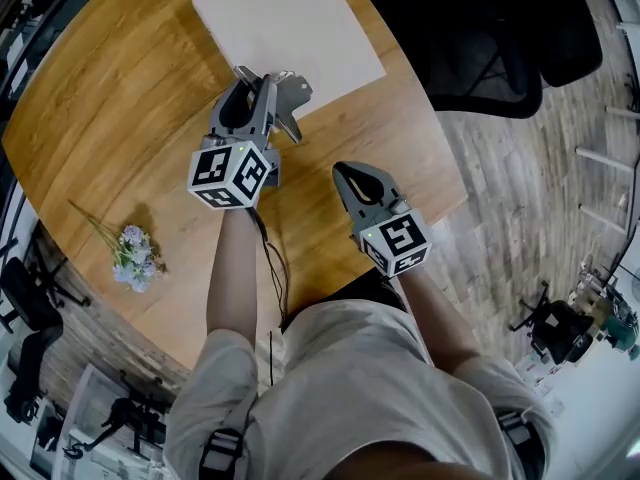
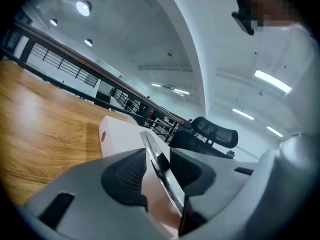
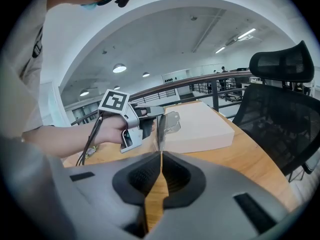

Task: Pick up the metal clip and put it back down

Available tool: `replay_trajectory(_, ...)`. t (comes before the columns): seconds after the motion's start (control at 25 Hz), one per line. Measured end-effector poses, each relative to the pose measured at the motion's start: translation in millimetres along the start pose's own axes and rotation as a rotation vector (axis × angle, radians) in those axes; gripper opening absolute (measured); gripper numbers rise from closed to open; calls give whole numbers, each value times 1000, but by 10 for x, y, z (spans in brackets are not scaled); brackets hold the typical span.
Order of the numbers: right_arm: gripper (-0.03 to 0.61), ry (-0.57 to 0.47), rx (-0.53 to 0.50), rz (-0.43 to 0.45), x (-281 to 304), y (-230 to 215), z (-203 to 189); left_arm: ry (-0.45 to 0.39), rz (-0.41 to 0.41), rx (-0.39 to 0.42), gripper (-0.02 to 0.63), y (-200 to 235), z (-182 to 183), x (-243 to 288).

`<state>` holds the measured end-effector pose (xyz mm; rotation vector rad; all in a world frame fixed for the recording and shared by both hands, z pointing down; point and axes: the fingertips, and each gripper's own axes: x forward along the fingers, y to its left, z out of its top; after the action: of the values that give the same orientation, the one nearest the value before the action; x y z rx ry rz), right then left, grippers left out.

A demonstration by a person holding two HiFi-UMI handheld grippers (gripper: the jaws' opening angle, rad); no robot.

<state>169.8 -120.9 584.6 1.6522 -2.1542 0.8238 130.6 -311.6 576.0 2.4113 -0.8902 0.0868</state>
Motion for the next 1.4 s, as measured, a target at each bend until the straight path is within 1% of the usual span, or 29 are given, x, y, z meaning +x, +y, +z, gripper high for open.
replay_trajectory(0.08, 32, 2, -1, 3, 46, 5, 18, 38, 17, 32, 144, 17, -71, 25)
replay_trajectory(0.12, 32, 4, -5, 6, 65, 11, 28, 49, 27, 32, 147, 25, -96, 29)
replay_trajectory(0.24, 32, 11, -17, 17, 99, 23, 52, 53, 67, 1, 153, 76, -153, 25)
replay_trajectory(0.36, 32, 15, -22, 20, 118, 24, 78, 61, 113, -27, 173, 171, -213, 11)
replay_trajectory(0.48, 32, 15, -33, 22, 118, 43, 117, 86, 139, -14, 207, 252, -257, -10)
replay_trajectory(0.6, 32, 6, -37, 25, 88, 46, 149, 101, 158, -6, 227, 316, -281, -40)
replay_trajectory(0.72, 32, -5, -31, 29, 22, 12, 162, 107, 179, -13, 238, 322, -288, -100)
replay_trajectory(0.84, 32, -14, -39, 46, -39, 3, 196, 104, 217, -2, 236, 288, -290, -286)
replay_trajectory(1.04, 32, -19, -102, 107, -117, 86, 301, 88, 296, 13, 236, 96, -323, -745)
replay_trajectory(1.2, 32, -40, -167, 166, -202, 186, 429, 87, 362, 24, 233, -139, -435, -1138)
replay_trajectory(1.4, 32, -62, -197, 215, -451, 184, 459, 75, 409, 36, 181, -625, -601, -1448)
